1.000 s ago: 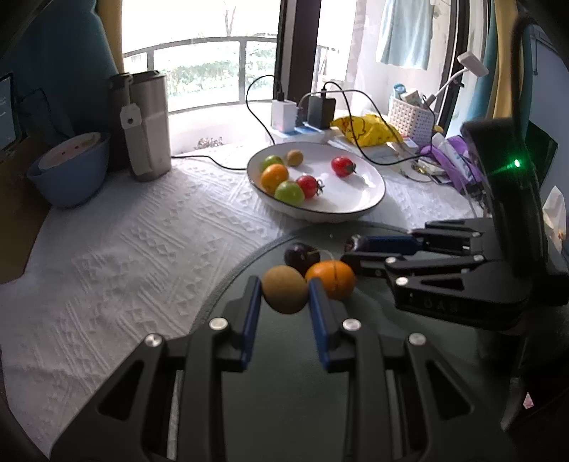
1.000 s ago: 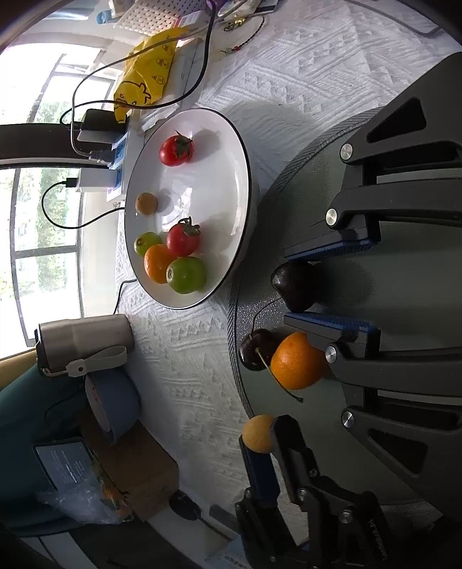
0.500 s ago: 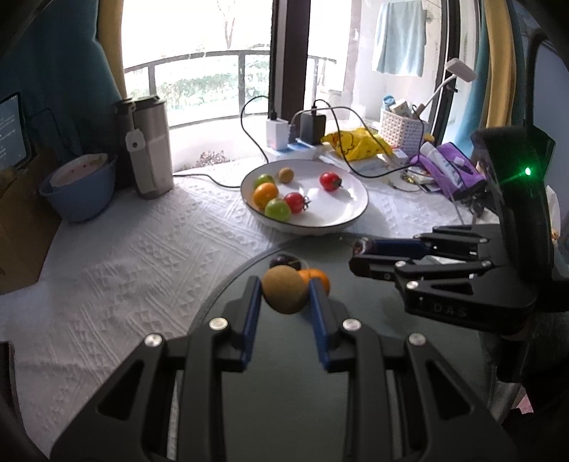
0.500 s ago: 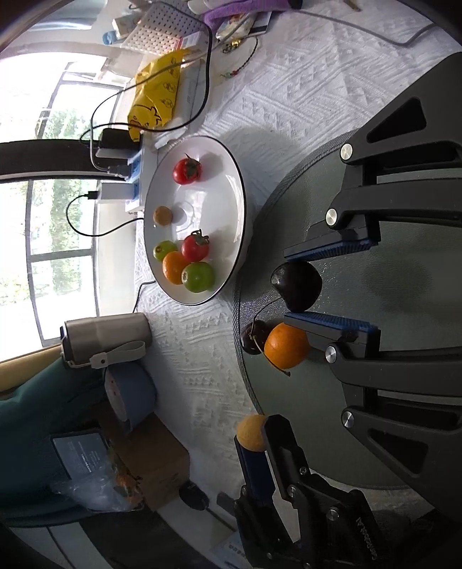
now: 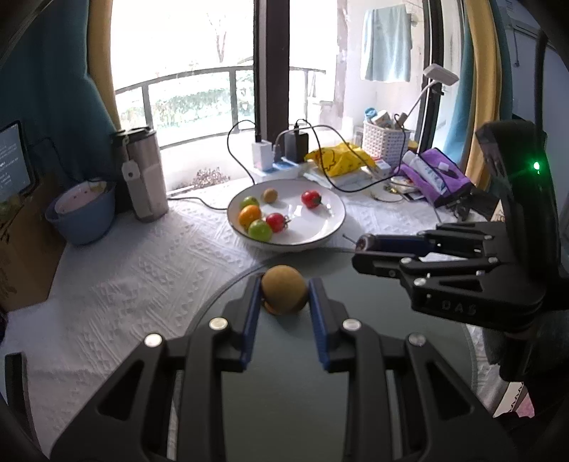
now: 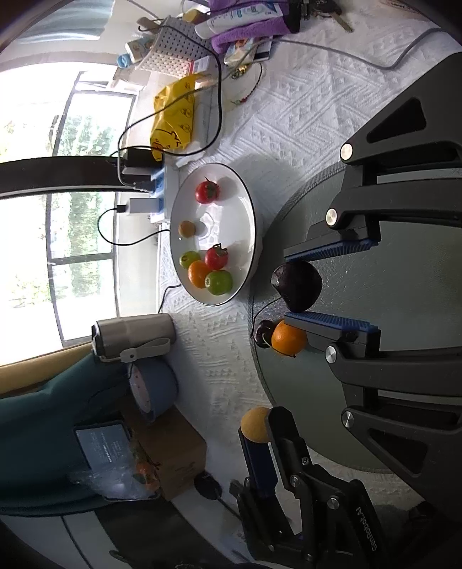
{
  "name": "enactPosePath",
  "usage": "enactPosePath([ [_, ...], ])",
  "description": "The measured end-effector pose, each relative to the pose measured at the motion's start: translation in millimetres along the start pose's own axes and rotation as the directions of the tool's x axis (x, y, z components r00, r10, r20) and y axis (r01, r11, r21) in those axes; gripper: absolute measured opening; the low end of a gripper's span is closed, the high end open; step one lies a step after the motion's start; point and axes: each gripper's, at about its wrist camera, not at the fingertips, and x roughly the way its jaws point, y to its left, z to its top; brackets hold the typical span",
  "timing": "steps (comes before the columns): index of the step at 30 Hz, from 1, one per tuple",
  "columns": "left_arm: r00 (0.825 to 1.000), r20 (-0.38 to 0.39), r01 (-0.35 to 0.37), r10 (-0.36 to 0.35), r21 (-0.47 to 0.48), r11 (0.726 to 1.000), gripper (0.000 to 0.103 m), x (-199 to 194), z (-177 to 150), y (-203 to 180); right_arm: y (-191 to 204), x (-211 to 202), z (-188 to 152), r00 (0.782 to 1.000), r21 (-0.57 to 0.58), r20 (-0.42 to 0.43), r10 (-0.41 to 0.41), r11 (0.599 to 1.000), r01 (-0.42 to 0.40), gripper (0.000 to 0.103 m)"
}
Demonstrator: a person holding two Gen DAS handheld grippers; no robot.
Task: Organize fruits
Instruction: 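Carry the dark plum and brown kiwi over the white plate with both grippers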
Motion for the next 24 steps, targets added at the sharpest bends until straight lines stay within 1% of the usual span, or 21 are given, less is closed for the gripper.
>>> enactPosePath([
  [6, 1.0, 0.012, -0.003, 0.003, 0.014, 1.0, 0.028, -6, 3, -9, -3, -15, 0, 0.999, 0.003, 0.032, 0.003, 1.0, -0.003, 0.031],
  [13, 1.0, 0.024, -0.004, 0.004, 0.031, 1.0, 0.028, -4, 14, -18, -11, -28, 3, 0.998, 0.011, 0.063, 0.003, 1.0, -0.004, 0.031],
  [24, 1.0, 0.031, 0.003, -0.005, 0.062, 0.998, 0.028, 12, 39, -28, -31, -36, 19, 0.994, 0.029, 0.106, -0.005, 1.0, 0.002, 0.031],
])
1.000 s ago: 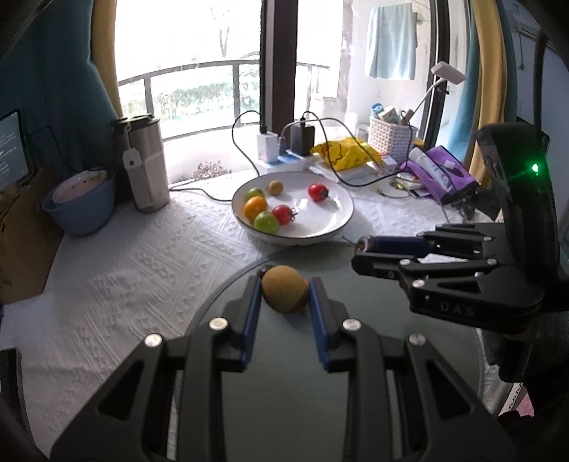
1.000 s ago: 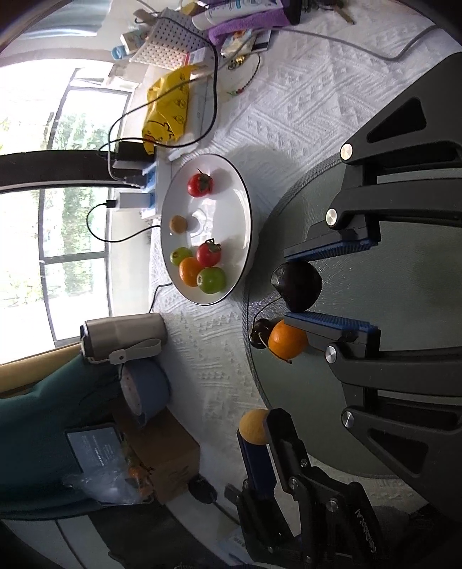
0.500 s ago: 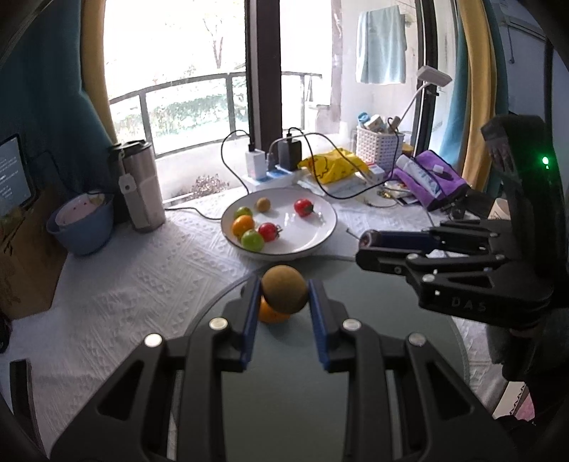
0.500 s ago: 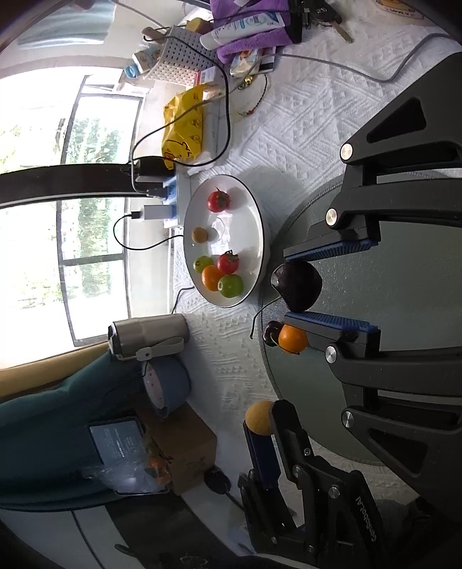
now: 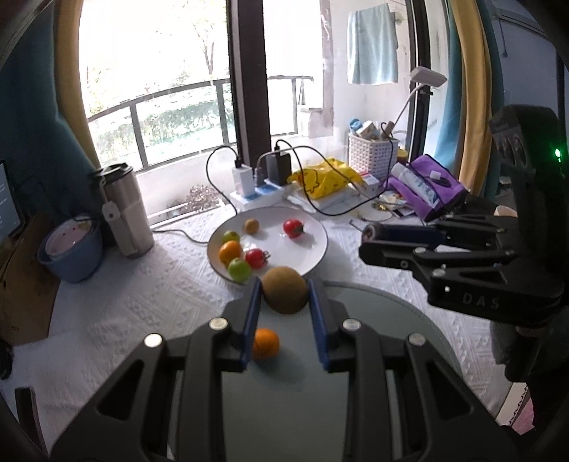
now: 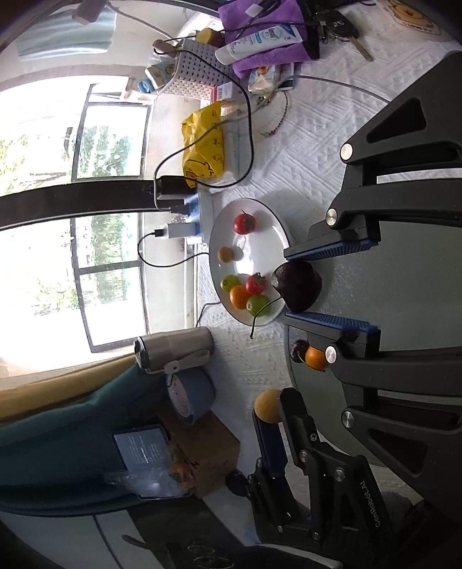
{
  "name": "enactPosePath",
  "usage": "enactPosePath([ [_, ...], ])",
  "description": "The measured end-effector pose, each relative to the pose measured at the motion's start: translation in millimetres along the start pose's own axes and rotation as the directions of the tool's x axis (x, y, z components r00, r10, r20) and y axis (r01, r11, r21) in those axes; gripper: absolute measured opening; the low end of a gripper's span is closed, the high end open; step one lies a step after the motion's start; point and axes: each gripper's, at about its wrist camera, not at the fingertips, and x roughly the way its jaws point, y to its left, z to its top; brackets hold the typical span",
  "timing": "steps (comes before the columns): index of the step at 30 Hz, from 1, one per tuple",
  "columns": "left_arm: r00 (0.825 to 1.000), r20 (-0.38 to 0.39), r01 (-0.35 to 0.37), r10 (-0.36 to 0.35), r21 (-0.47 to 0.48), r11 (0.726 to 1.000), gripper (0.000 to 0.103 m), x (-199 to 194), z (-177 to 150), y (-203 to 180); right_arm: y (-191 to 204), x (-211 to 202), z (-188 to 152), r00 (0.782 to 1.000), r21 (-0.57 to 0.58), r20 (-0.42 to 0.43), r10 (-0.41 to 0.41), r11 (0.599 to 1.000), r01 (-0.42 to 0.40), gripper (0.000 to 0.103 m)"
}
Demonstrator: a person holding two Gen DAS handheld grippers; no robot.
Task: Organize fruits
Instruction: 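Carry the dark plum and brown kiwi over the white plate with both grippers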
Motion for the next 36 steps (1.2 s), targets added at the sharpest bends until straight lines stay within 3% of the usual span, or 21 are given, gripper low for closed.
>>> enactPosePath([
  [11, 1.0, -0.014, 0.018, -0.018, -0.003, 1.0, 0.028, 42, 20, 8, -22, 27, 16, 1.0, 0.015, -0.018, 0.0, 1.0, 0.0, 0.031],
  [24, 0.991, -0.117, 0.051, -0.058, -0.055, 0.997, 0.028, 116, 19, 31, -41, 86, 28, 0.996, 0.027, -0.082, 0.025, 0.999, -0.023, 0.031],
  [36, 0.98, -0.179, 0.076, -0.09, -0.086, 0.993, 0.028, 148, 13, 37, -58, 123, 20, 0.989, 0.062, -0.142, 0.032, 0.998, -0.023, 0.031],
])
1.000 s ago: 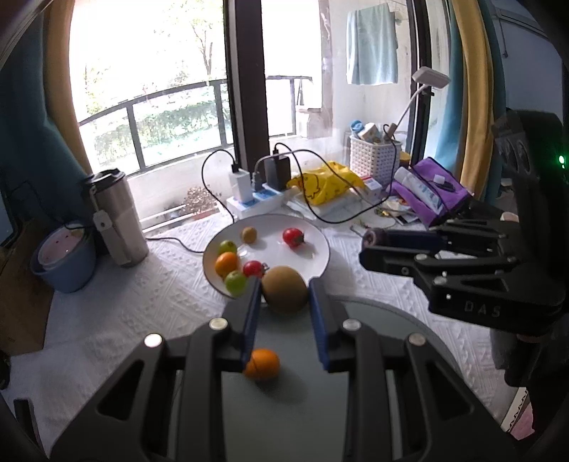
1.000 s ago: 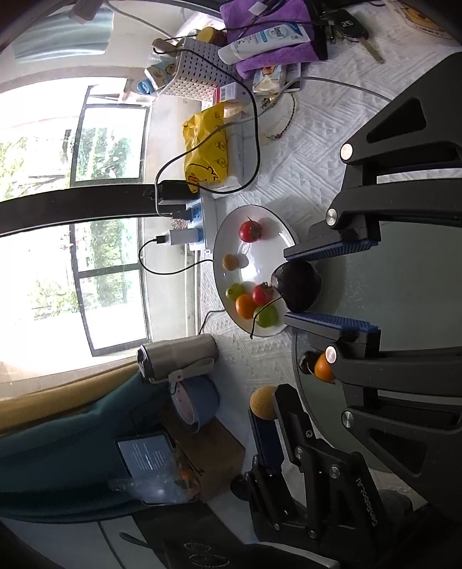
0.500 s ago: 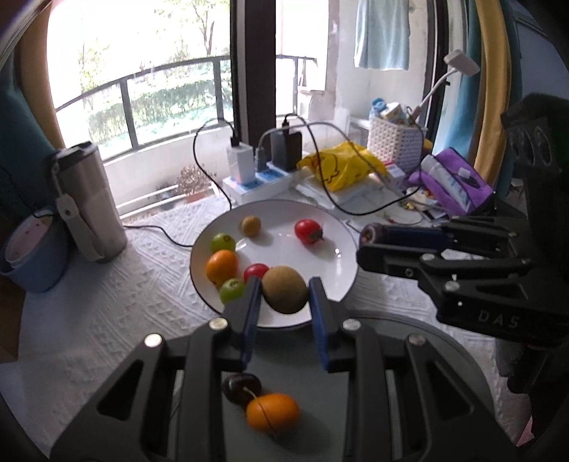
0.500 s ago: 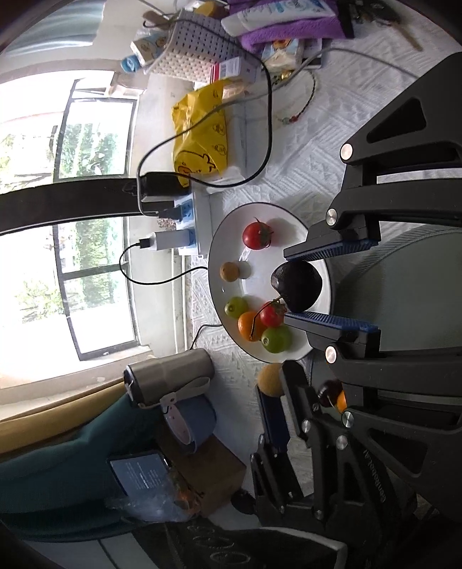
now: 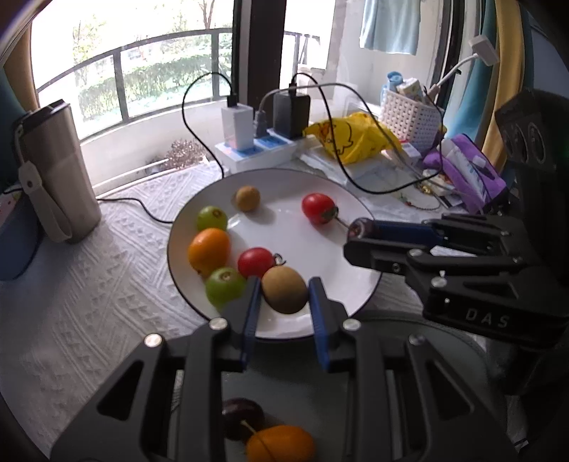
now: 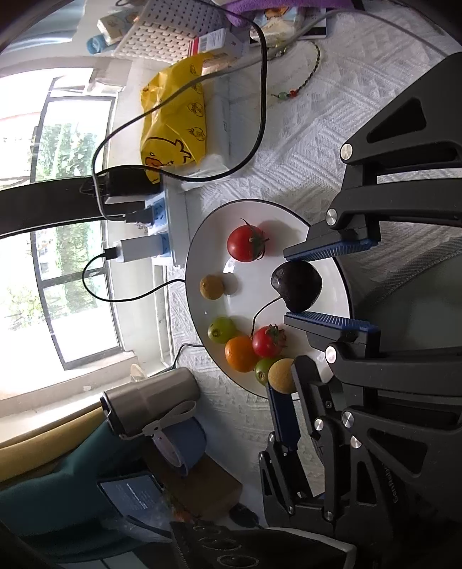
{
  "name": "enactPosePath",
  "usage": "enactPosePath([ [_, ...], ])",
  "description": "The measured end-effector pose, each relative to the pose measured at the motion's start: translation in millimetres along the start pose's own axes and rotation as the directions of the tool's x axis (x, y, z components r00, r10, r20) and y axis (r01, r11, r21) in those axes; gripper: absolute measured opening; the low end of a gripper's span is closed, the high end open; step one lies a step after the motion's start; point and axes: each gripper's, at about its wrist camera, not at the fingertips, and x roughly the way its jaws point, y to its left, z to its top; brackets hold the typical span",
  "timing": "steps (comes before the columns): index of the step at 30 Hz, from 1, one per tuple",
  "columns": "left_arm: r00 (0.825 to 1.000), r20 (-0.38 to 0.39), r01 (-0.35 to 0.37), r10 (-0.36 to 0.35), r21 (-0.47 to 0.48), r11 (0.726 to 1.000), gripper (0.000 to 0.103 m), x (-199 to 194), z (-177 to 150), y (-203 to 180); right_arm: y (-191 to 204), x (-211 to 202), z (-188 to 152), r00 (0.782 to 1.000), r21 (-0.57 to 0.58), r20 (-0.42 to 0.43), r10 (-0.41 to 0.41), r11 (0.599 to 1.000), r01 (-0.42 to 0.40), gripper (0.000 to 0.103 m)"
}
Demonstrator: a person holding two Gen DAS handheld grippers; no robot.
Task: Organize fruits
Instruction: 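Carry the dark plum and brown kiwi over the white plate with both grippers, then open both grippers to release the plum and kiwi onto the plate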
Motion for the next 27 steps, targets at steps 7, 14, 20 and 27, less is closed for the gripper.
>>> enactPosePath([
  [7, 0.999, -0.032, 0.007, -0.008, -0.03, 1.0, 0.029, 8, 0, 4, -3, 7, -1, 1.0, 0.008, -0.014, 0.004, 1.0, -0.004, 0.031],
  [14, 0.999, -0.037, -0.009, 0.008, -0.025, 1.0, 0.03, 7, 1, 3, -3, 6, -1, 1.0, 0.012, -0.014, -0.001, 1.0, 0.001, 0.031],
  [20, 1.0, -0.016, -0.011, 0.01, -0.037, 0.999, 0.04, -3, 3, 4, 0, -2, 2, 1.0, 0.008, 0.001, -0.006, 1.0, 0.006, 0.031],
  [27, 1.0, 0.019, -0.012, 0.013, -0.057, 0.998, 0.044, -24, 4, 5, 11, -19, 4, 1.0, -0.009, 0.027, -0.012, 1.0, 0.012, 0.031],
])
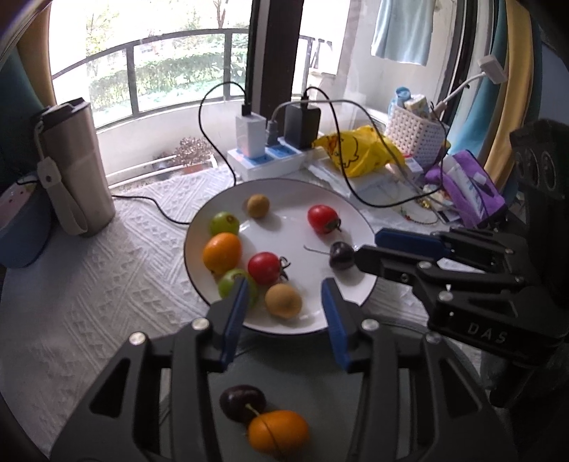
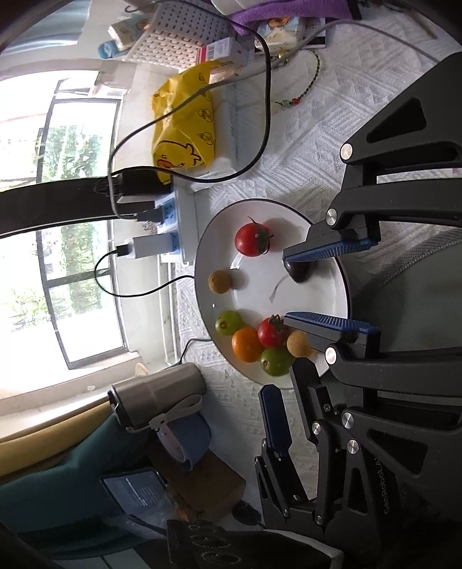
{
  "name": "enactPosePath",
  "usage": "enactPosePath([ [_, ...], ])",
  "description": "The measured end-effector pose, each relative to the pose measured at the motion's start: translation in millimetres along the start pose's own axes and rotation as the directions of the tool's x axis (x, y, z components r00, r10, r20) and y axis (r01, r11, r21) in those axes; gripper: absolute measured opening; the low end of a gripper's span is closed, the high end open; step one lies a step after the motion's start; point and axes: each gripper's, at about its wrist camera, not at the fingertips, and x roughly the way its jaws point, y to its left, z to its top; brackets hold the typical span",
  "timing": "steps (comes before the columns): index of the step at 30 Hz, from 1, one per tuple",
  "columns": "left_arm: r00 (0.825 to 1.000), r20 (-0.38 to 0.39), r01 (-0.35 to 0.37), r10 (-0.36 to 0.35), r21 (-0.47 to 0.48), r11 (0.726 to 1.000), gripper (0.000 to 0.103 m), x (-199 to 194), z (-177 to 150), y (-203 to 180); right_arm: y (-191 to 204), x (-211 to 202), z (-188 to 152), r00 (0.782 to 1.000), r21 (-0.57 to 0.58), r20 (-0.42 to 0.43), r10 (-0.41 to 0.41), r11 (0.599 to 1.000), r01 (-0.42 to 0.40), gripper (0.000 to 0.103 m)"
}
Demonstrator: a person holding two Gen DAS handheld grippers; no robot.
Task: Organize fruits
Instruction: 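Open both grippers to release the plum and kiwi onto the plate, then move both grippers back over the mat toward the orange and dark cherry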
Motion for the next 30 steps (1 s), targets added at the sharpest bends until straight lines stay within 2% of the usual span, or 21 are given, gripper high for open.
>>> enactPosePath([
  [14, 0.996, 0.082, -0.033, 0.035, -0.03, 0.999, 0.045, -58, -15, 11, 38, -40, -3, 0.999, -0.049, 0.051, -0.006, 0.999, 0.008, 0.031],
  [30, 0.988, 0.124, -0.079, 0.088, -0.081, 0.994, 0.045, -113, -63, 40, 82, -70, -20, 0.998, -0.099, 0.065, -0.012, 0.995, 0.019, 0.031],
])
